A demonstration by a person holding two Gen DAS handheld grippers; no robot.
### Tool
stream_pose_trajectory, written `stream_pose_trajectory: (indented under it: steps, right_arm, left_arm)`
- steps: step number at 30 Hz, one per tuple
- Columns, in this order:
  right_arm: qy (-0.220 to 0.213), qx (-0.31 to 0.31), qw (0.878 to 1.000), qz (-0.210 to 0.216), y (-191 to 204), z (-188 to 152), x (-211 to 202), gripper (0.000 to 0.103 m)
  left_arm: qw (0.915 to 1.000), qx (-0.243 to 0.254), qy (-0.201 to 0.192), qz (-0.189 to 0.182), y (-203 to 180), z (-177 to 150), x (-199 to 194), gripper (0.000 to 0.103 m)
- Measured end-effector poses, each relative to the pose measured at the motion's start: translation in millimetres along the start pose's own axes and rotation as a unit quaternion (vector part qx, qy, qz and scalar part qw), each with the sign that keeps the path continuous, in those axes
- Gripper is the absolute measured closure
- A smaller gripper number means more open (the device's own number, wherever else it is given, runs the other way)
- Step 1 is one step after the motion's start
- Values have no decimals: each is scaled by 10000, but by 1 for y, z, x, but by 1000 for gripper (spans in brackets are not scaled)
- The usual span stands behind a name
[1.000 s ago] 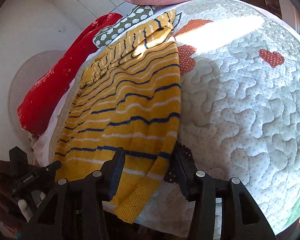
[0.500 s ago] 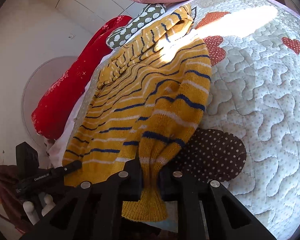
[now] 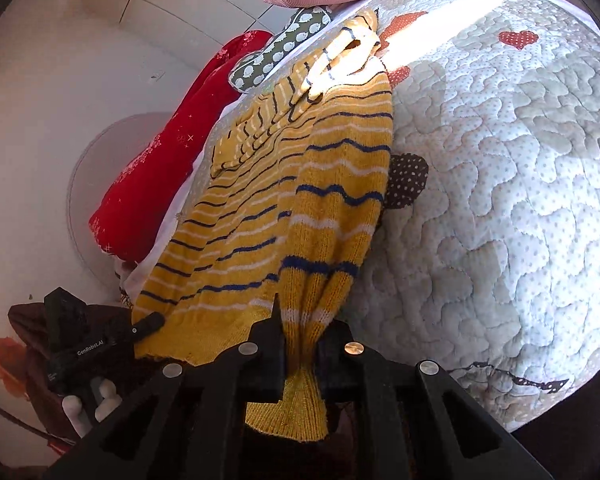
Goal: Fold small clothes
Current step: 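Grasp the sweater hem with the left tool while the right tool grasps it too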
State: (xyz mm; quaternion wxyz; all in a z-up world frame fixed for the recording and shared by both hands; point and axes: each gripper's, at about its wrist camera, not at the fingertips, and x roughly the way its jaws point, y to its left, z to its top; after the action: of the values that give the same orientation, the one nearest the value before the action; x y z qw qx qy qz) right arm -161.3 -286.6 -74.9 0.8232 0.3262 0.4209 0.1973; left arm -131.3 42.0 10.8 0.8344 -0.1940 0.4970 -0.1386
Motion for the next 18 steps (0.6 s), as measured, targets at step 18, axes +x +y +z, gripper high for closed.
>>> stream_pose_trajectory:
  steps: [18]
  right_arm:
    - [-367,-1077,9935,-81,74,76,16,91]
  left_arm:
    - [9991,21,-425,13,-15,80,3,94]
